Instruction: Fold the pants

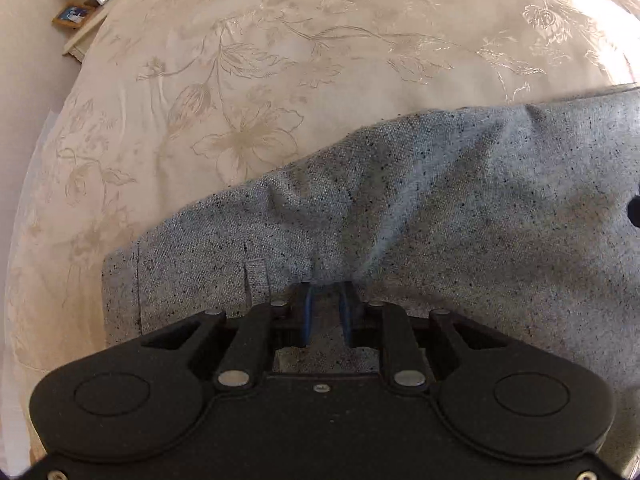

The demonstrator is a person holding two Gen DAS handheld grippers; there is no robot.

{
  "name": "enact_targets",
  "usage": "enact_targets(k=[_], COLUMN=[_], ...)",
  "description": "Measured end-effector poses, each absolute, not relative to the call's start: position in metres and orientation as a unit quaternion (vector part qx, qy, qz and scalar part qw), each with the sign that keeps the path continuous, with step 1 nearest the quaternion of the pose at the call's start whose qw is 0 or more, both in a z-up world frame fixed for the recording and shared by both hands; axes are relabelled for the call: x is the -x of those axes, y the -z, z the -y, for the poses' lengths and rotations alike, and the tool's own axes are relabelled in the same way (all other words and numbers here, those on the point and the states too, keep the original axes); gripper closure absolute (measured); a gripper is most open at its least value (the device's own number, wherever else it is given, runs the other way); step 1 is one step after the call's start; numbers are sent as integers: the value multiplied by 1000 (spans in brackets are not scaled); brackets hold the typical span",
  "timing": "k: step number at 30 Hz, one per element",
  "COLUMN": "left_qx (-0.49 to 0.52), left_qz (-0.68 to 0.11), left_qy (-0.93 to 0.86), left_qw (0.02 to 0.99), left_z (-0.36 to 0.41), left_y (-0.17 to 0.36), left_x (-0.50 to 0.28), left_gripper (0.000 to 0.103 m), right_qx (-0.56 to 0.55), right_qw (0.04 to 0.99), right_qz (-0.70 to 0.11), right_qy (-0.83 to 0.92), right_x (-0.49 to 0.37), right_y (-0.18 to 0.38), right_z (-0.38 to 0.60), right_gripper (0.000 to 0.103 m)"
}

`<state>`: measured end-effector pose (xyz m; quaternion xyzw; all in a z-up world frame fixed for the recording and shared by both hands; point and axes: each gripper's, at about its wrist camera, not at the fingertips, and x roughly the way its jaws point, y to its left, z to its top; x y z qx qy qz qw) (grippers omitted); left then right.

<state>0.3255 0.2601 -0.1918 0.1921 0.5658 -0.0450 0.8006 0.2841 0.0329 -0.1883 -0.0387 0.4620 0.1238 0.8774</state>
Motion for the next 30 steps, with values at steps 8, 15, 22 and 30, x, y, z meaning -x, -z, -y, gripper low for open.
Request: enact_targets(k=[8, 15, 22, 30], left_qx=[-274, -261, -240, -193], left_qz=[-529, -514, -528, -599], left_qy=[41, 45, 32, -88], left_qw=[802, 816, 814, 773], left_z=[-235, -219, -184, -179], left_y=[191, 162, 175, 201], left_x=[-304, -296, -320, -354], left_gripper=[76, 74, 74, 75], right_qx=[66, 65, -17, -67], right_qw=[866, 869, 883, 880], right_qz=[-481, -483, -465, -471], right_qy=[-123, -82, -59, -20], right_x=[-342, -391, -367, -304], right_y=[217, 226, 201, 175], right_z=[-48, -16, 44, 174], right_gripper=[85, 90, 81, 75])
